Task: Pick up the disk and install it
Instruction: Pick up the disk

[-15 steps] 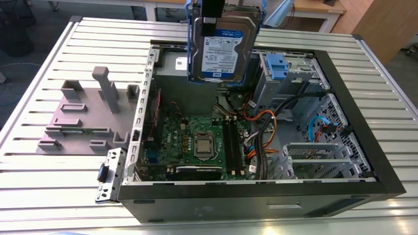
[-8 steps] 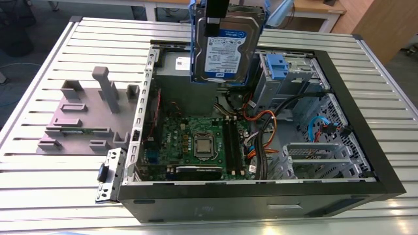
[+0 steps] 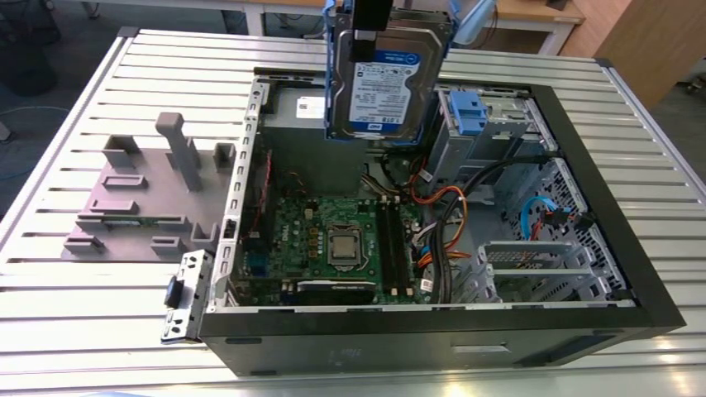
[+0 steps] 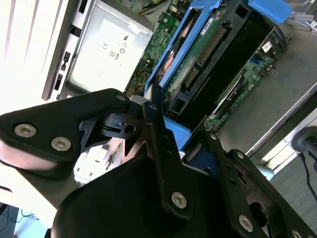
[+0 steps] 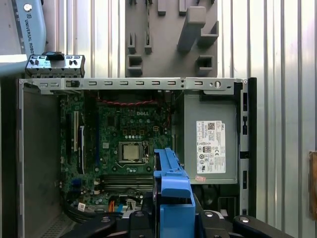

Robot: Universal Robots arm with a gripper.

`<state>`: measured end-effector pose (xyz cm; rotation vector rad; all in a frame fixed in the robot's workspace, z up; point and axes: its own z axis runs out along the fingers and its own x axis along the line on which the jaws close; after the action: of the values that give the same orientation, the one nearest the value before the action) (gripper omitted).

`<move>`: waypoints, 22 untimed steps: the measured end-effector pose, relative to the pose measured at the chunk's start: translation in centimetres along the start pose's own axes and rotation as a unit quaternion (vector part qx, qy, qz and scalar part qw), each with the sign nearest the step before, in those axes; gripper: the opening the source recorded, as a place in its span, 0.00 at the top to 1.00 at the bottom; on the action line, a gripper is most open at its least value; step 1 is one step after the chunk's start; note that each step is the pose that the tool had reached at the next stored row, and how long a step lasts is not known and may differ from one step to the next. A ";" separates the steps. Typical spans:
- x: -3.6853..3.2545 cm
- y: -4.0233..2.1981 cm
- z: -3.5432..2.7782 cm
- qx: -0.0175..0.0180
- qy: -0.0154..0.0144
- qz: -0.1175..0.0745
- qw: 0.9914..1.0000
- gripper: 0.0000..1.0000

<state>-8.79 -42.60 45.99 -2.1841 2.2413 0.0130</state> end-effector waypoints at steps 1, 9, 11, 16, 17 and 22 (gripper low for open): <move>0.00 -0.05 0.00 0.000 0.000 0.000 1.000 0.63; -0.01 -0.44 0.00 0.000 0.000 0.000 1.000 0.63; 0.00 -0.52 0.00 0.000 0.000 0.000 1.000 0.63; 0.11 -0.68 0.00 0.000 0.000 0.000 1.000 0.63; 0.14 -0.72 0.01 0.000 0.000 0.000 1.000 0.63; 0.26 -0.86 0.00 0.000 0.000 0.000 1.000 0.63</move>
<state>-7.94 -42.88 45.99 -2.1841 2.2413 0.0130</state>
